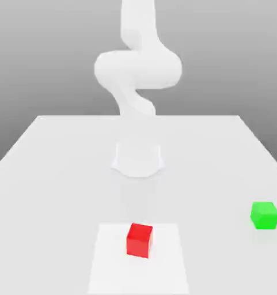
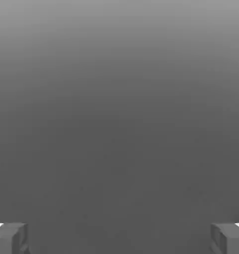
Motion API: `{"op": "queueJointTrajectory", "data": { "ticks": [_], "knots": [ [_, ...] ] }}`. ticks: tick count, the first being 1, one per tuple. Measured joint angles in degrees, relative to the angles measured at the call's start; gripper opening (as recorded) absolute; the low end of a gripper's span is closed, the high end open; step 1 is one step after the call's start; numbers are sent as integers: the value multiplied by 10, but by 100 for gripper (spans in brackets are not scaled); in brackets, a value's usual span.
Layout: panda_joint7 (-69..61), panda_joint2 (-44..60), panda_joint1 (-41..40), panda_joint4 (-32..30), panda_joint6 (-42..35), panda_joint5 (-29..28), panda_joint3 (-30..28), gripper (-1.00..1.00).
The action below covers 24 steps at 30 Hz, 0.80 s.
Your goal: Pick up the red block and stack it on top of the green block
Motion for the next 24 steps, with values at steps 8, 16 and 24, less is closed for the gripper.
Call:
{"op": "queueJointTrajectory", "data": {
  "ticks": [8,16,24],
  "knots": [
    [20,177,15,-102,103,45,-9,0],
    [79,345,11,-202,205,34,5,0],
    [135,504,7,-232,327,-15,2,0]
  ]
}}
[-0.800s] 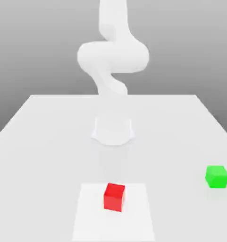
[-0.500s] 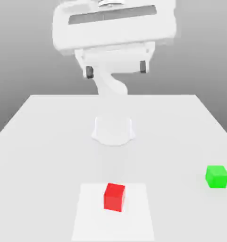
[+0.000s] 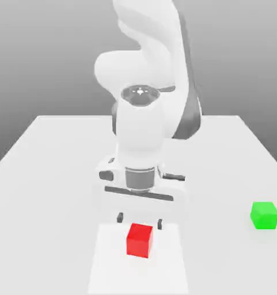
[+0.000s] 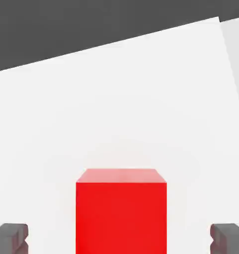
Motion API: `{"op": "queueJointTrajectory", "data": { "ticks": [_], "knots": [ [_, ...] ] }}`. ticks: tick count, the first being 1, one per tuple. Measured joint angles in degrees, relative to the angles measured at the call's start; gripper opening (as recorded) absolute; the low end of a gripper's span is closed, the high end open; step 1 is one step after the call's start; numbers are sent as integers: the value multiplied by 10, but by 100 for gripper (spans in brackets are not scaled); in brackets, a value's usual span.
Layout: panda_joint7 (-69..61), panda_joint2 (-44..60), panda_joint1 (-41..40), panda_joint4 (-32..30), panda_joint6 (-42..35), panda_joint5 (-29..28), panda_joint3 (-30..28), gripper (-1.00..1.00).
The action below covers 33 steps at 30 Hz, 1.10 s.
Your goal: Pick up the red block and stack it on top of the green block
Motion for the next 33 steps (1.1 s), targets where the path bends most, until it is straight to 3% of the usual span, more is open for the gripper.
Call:
{"op": "queueJointTrajectory", "data": {
  "ticks": [1,2,9,16,33],
  "knots": [
    [0,21,-1,3,18,1,1,0],
    [-1,40,-2,5,34,3,3,-100],
    [0,43,-3,5,37,1,4,-100],
    [5,-77,4,-11,-67,-2,7,-100],
    [109,-89,195,49,-140,-2,166,-100]
  ]
}}
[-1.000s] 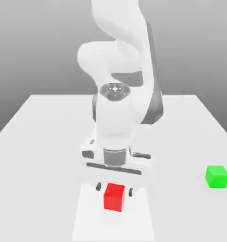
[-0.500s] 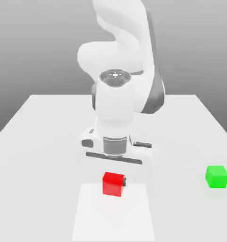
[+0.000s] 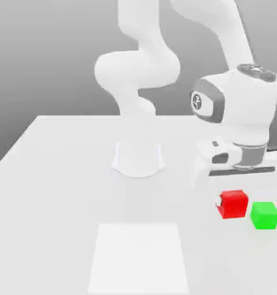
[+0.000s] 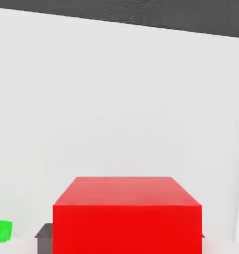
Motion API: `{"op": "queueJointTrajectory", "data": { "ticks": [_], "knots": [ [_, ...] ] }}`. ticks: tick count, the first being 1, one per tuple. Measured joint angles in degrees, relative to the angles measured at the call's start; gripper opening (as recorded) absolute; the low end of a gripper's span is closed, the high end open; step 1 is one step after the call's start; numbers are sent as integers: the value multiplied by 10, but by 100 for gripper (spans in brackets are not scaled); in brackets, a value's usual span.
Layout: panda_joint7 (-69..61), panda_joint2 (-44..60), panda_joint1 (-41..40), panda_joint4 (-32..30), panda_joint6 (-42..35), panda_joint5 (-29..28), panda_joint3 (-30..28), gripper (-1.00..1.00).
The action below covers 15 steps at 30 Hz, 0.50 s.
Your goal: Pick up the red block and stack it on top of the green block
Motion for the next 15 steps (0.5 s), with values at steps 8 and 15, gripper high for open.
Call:
{"op": "queueJointTrajectory", "data": {
  "ticks": [8,15],
  "knots": [
    [60,26,76,27,-2,-24,51,-100],
    [118,115,102,33,75,-103,7,100]
  ]
}}
